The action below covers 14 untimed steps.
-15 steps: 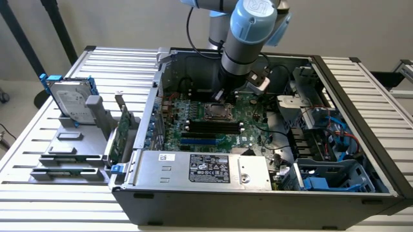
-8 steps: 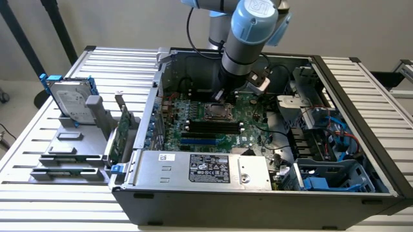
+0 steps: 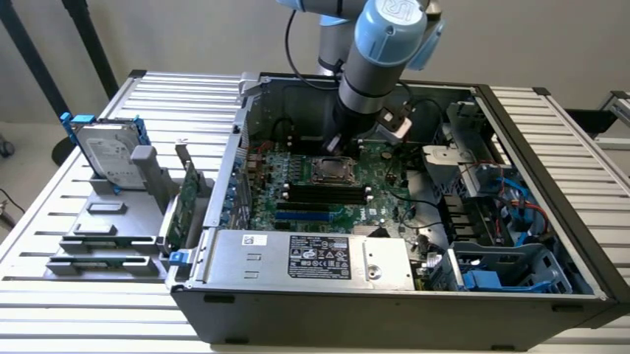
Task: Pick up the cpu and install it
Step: 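Install the first cpu locking lever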
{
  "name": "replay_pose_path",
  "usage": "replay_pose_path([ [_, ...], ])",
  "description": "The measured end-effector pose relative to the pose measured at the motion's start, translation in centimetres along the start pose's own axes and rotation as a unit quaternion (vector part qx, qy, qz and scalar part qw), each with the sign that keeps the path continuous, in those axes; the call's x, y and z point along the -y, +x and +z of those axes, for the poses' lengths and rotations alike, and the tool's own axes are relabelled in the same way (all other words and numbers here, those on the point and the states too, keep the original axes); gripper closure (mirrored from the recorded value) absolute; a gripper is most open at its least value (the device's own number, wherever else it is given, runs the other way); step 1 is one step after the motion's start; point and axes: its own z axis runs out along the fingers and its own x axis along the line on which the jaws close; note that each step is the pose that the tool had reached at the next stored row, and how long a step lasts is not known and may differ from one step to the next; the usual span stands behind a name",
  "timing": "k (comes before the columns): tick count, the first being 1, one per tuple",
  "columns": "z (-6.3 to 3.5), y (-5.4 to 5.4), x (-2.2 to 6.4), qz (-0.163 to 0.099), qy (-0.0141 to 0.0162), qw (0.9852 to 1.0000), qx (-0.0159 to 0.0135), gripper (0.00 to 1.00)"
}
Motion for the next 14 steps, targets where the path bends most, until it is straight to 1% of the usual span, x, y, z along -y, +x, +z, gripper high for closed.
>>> replay_pose_path([
  [4,-0.16,0.0,0.12,0.002,0.005,1.0,0.0035,0.89],
  [9,-0.13,-0.4,0.63,0.002,0.0105,0.9999,0.0079,0.89],
  [14,-0.09,-0.7,1.04,-0.005,0.0148,0.9998,0.0119,0.89],
])
